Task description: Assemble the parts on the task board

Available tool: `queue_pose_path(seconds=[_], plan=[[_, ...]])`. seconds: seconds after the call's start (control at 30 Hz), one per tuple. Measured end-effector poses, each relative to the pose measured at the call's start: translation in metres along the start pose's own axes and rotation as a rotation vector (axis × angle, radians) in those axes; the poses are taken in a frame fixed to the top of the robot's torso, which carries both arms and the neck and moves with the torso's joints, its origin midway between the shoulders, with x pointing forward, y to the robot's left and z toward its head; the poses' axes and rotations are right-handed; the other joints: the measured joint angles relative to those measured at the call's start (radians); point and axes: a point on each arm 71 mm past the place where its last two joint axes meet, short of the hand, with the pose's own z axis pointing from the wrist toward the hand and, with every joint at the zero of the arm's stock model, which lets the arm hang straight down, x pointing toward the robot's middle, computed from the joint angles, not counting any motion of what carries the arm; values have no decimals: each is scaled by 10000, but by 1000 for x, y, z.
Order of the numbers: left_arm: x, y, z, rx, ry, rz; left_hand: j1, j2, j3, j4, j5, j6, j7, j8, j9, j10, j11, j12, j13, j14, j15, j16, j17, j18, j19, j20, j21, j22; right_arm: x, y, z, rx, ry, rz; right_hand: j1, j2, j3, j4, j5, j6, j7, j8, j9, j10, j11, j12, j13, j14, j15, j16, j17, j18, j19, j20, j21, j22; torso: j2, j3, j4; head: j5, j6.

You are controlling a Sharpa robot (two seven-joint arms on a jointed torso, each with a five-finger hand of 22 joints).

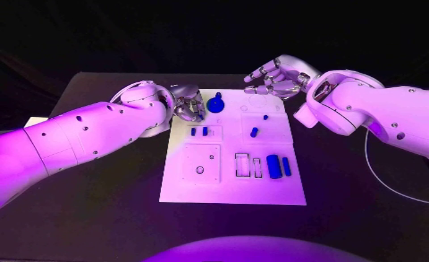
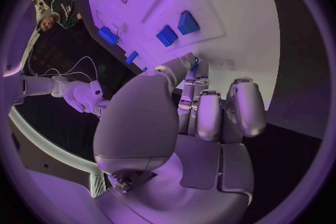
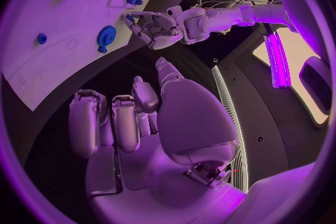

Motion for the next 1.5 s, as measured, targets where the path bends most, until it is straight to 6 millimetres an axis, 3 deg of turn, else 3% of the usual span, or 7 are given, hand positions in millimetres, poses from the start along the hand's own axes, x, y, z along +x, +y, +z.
queue_pose_path(seconds=[0.73,1.4,1.5], plan=[[1,-4,3,-42,57,329,-55,54,-1,0,0,53,-53,-2,-16,57,-54,0,35,0,0,0,1,4,0,0,0,-1,0,0,0,-4,17,1,0,0,0,0,0,0,0,0,0,0,0,0,-2,0,0,0,-3,0,0,0,0,0,1,-2,12,-13,-13],[3,-8,4,-91,123,330,-344,-2,-237,93,-66,90,-91,-45,-6,93,-90,-117,63,0,0,0,-129,5,-25,25,-52,4,0,0,1,10,34,-2,0,0,0,0,0,0,0,0,0,0,0,0,-5,0,0,0,-5,0,0,0,0,0,4,-5,0,-28,-53],[3,-8,4,-148,183,336,-413,-70,-277,108,-78,2,-15,-174,-50,30,-30,-210,67,0,0,0,-171,4,-37,37,-116,6,0,0,1,11,35,-2,0,0,0,0,0,0,0,0,0,0,0,0,-5,0,0,0,-5,0,0,0,0,0,3,-5,0,-29,-57]])
